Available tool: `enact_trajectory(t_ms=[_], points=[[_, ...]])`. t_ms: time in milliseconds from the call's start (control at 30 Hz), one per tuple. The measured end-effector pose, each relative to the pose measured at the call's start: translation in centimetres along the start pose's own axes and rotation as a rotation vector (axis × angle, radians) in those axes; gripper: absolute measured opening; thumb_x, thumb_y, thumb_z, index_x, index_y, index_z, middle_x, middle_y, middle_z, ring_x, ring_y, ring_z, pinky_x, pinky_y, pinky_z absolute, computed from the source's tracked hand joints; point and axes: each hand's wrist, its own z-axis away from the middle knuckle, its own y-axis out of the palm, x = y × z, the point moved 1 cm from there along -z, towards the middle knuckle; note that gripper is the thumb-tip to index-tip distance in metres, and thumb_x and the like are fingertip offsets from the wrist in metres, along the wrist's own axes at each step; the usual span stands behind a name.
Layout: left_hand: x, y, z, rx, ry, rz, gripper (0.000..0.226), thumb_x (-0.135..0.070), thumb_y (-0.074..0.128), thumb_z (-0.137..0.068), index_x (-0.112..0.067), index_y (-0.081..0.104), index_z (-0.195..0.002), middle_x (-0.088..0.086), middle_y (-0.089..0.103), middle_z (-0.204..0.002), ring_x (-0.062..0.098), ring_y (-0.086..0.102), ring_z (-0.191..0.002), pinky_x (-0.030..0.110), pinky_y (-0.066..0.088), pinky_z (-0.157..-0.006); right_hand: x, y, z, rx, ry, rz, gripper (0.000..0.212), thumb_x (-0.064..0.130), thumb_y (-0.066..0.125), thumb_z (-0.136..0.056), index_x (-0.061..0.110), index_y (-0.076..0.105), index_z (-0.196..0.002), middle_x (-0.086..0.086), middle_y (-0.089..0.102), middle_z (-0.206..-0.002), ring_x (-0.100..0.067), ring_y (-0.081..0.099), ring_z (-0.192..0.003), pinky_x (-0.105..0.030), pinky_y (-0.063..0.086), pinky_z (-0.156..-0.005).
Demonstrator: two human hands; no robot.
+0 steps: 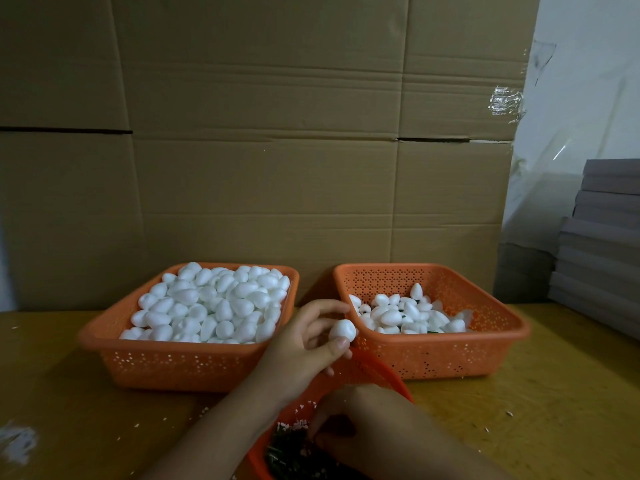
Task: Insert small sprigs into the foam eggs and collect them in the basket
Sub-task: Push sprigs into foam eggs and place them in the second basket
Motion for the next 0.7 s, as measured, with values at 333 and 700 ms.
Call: enact_trajectory(t_ms=[333, 700], points=[[0.64, 0.26, -0.19, 0.002, 0.036, -0.037, 0.017, -0.009, 0.066, -0.091, -0.017, 0.056, -0.102, -0.004, 0.075, -0.105, 0.011, 0.068, -0.104, 0.02, 0.048, -0.084, 0.46, -0.26, 0.07, -0.01, 0.0, 0.016, 0.019, 0.035, 0.06, -0.089, 0.041, 0.07, -0.104, 0.018, 0.068, -0.113, 0.001, 0.06, -0.103, -0.013, 0.044, -0.089], [0.09, 0.28, -0.15, -0.07, 0.158, -0.093, 0.024, -0.045, 0.063, -0.086, -0.021, 0.063, -0.088, -0.013, 0.074, -0.084, -0.008, 0.061, -0.068, 0.013, 0.046, -0.063, -0.08, -0.04, -0.21, -0.031, -0.011, -0.015, 0.025, 0.035, 0.061, -0.085, 0.049, 0.062, -0.106, 0.024, 0.064, -0.113, 0.007, 0.057, -0.101, -0.009, 0.045, -0.085]])
